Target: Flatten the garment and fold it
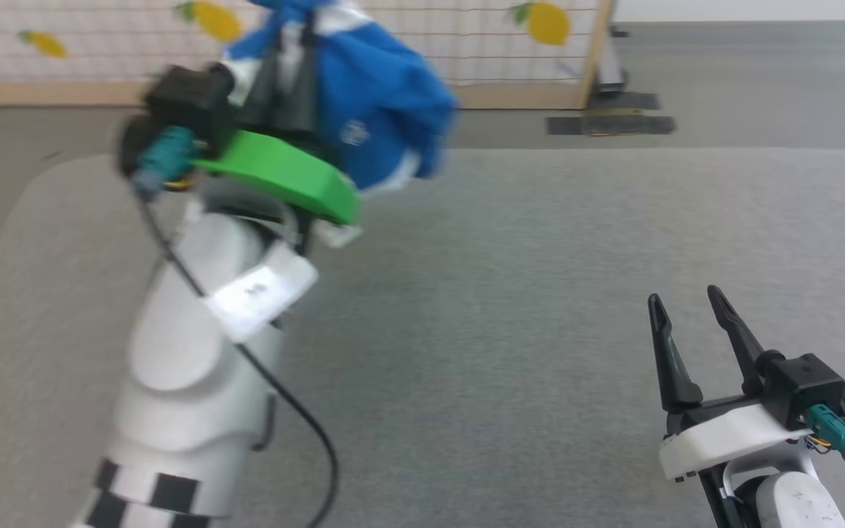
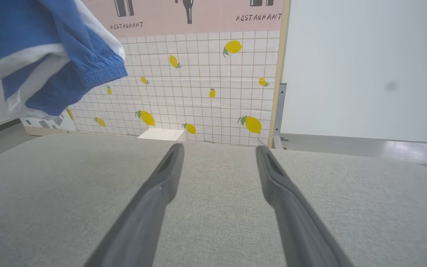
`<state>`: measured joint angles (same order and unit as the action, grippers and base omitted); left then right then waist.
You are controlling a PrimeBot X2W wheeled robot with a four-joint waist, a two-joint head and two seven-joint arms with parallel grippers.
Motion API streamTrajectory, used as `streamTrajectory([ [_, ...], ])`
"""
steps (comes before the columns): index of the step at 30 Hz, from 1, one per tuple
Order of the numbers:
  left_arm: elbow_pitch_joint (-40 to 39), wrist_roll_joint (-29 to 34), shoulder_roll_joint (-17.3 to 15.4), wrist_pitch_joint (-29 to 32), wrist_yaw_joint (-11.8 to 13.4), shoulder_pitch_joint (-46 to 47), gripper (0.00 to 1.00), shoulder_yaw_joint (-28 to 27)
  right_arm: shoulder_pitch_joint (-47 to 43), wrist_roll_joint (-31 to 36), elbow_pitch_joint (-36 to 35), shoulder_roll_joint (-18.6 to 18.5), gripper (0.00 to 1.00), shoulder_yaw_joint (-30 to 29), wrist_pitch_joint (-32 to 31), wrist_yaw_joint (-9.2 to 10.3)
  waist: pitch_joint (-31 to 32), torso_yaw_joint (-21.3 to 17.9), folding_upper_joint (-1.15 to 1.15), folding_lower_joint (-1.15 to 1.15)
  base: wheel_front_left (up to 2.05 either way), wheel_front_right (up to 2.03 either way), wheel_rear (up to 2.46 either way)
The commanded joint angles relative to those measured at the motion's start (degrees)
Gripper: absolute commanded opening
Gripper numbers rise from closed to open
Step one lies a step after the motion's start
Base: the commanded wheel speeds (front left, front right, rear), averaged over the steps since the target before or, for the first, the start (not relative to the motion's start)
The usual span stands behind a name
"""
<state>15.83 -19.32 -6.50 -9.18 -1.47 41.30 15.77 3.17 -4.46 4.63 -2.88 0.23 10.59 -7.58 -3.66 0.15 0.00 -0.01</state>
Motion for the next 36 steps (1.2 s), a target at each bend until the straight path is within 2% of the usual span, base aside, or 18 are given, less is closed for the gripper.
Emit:
streamTrajectory([
  [1, 0.5, -0.6, 1.0, -0.3, -0.6, -0.7, 0.00, 1.4, -0.7, -0.4, -0.3, 0.0, 1.00, 0.1, 0.0, 0.09, 0.8, -6.9, 0.00, 0.01, 0.00, 0.00, 0.00],
  [6, 4.8, -3.3, 3.2, 1.2, -1.3, -3.3, 0.00, 7.7, -0.9, -0.6, -0.2, 0.0, 1.00, 0.3, -0.2, 0.09, 0.5, -10.7, 0.00, 0.01, 0.00, 0.00, 0.00],
  [9, 9.6, -5.0, 3.5, 5.2, -1.1, -5.3, 0.00, 12.6, -0.9, -0.9, -0.3, 0.0, 1.00, 0.5, -0.2, 0.09, 0.2, -12.5, 0.00, 0.01, 0.00, 0.00, 0.00],
  [11, 13.2, -5.6, 3.6, 9.7, -1.2, -6.4, 0.00, 16.4, -0.9, -0.9, -0.4, 0.0, 1.00, 0.8, -0.3, 0.09, -0.1, -13.5, 0.00, 0.01, 0.00, 0.00, 0.00],
  [16, 21.7, -9.6, 3.6, 25.4, -1.3, -9.0, 0.00, 24.4, -0.7, -1.2, -0.2, 0.0, 1.00, 0.9, -0.1, 0.09, -0.9, -15.0, 0.00, 0.01, 0.00, 0.00, 0.00],
  [21, 25.0, -12.2, 3.6, 35.8, -0.7, -9.6, 0.00, 27.9, -0.5, -1.5, -0.2, 0.0, 1.00, 0.7, 0.1, 0.09, -1.6, -15.0, 0.00, 0.01, 0.00, 0.00, 0.00],
  [22, 24.6, -12.8, 3.6, 35.8, -0.5, -9.5, 0.57, 27.8, -0.4, -1.6, -0.2, 0.0, 1.00, 0.6, 0.2, 0.09, -1.7, -14.8, 0.00, 0.01, 0.00, 0.00, 0.00],
  [23, 24.1, -12.9, 3.6, 34.9, -0.1, -9.3, 1.00, 27.5, -0.4, -1.6, -0.2, 0.0, 1.00, 0.4, 0.2, 0.09, -1.8, -14.6, 0.00, 0.01, 0.00, 0.00, 0.00],
  [25, 22.7, -12.9, 3.6, 31.4, 0.8, -8.9, 1.00, 26.6, -0.4, -1.8, -0.1, 0.0, 1.00, 0.2, 0.4, 0.09, -1.7, -13.9, 0.00, 0.01, 0.00, 0.00, 0.00],
  [29, 18.9, -12.4, 3.2, 19.8, 2.7, -8.7, 1.00, 23.3, -0.5, -1.9, 0.1, 0.0, 1.00, -0.2, 0.5, 0.09, -1.2, -12.3, 0.00, 0.01, 0.00, 0.00, 0.00],
  [32, 15.4, -11.6, 2.2, 9.4, 4.6, -9.7, 1.00, 20.2, -0.6, -1.8, -0.1, 0.0, 1.00, -0.6, 0.6, 0.09, -0.6, -10.8, 0.00, 0.01, 0.00, 0.00, 0.00],
  [36, 11.4, -11.2, 0.3, 0.5, 7.3, -12.9, 1.00, 17.1, -1.1, -1.8, -0.3, 0.0, 1.00, -1.2, 0.5, 0.09, 0.3, -8.8, 0.00, 0.01, 0.00, 0.00, 0.00],
])
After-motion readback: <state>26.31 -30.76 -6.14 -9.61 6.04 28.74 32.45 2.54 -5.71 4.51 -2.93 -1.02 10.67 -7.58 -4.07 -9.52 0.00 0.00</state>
